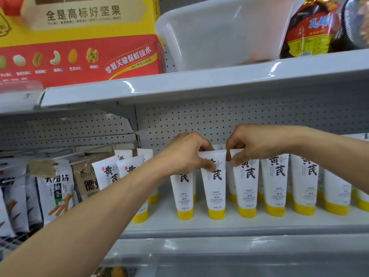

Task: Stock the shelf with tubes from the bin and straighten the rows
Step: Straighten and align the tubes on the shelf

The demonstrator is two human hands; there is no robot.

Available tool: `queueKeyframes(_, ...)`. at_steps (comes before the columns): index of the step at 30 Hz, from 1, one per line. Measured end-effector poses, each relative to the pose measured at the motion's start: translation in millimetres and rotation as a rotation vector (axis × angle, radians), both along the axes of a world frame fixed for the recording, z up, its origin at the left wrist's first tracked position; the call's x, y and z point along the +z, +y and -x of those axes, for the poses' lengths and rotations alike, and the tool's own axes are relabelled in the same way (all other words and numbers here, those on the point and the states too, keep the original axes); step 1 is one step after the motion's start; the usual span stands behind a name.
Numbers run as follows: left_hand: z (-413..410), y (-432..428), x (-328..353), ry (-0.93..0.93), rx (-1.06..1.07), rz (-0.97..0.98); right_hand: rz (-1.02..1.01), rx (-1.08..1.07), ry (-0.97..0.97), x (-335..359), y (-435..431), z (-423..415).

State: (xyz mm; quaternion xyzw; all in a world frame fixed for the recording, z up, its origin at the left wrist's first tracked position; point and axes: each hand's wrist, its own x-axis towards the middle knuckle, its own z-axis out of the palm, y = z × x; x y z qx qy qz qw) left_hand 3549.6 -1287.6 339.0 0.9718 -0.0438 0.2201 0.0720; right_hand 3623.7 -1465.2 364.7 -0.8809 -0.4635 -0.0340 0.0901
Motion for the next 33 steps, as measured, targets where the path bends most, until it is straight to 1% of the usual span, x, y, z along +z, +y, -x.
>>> queueKeyframes(13,-2,-1,-1,0.028,-0.011,0.046,-0.022,0.006,0.03,-1,0,1)
queueKeyframes(17,15,10,11,0.032,-0.052,0.176,-0.14,0.03,0.029,1,2,-1)
queueKeyframes(18,22,15,14,0.04,-0.04,0.179,-0.174,0.039,0.02,1,3,-1)
queueKeyframes(20,33,28,17,0.075,0.025,0.097,-0.202,0.06,0.024,1,7,0)
queueKeyframes(22,41,35,14,0.143,0.095,-0.002,-0.178,0.075,0.048,1,12,2)
queueKeyframes(24,40,37,8,0.18,0.138,-0.054,-0.135,0.087,0.052,-2,19,5)
queueKeyframes(29,29,36,-3,0.1,0.119,-0.062,-0.089,0.091,-0.027,-10,33,8)
queueKeyframes(33,24,36,-4,0.092,0.053,-0.014,-0.076,0.081,-0.049,-14,36,7)
